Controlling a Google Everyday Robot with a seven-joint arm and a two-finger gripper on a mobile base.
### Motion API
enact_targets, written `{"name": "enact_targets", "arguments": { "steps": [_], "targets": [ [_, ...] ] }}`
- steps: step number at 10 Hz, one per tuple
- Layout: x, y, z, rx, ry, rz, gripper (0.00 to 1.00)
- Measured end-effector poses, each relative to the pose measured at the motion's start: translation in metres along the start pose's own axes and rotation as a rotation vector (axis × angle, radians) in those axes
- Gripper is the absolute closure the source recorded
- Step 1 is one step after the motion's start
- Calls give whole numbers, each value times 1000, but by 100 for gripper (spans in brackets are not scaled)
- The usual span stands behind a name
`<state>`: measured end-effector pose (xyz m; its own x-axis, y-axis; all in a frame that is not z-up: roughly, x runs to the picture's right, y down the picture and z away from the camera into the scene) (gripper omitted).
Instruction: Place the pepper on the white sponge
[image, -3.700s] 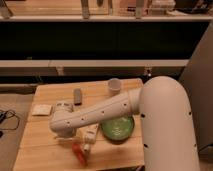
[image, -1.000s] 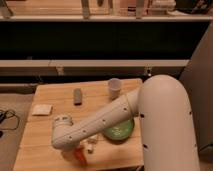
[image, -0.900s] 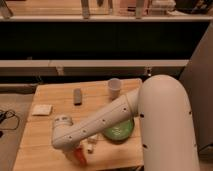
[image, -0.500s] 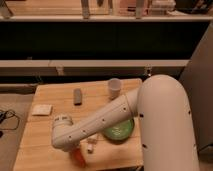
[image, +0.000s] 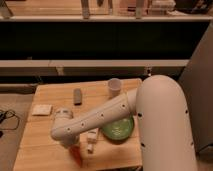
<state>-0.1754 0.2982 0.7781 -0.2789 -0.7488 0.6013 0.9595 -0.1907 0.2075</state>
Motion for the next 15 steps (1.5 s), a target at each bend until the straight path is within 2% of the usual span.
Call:
{"name": "enact_targets", "arguments": {
  "steps": [5, 8, 15],
  "targets": [
    [15, 4, -10, 0, -10, 49, 100],
    [23, 6, -18, 10, 15, 75, 100],
    [56, 6, -37, 65, 88, 139, 100]
  ]
}}
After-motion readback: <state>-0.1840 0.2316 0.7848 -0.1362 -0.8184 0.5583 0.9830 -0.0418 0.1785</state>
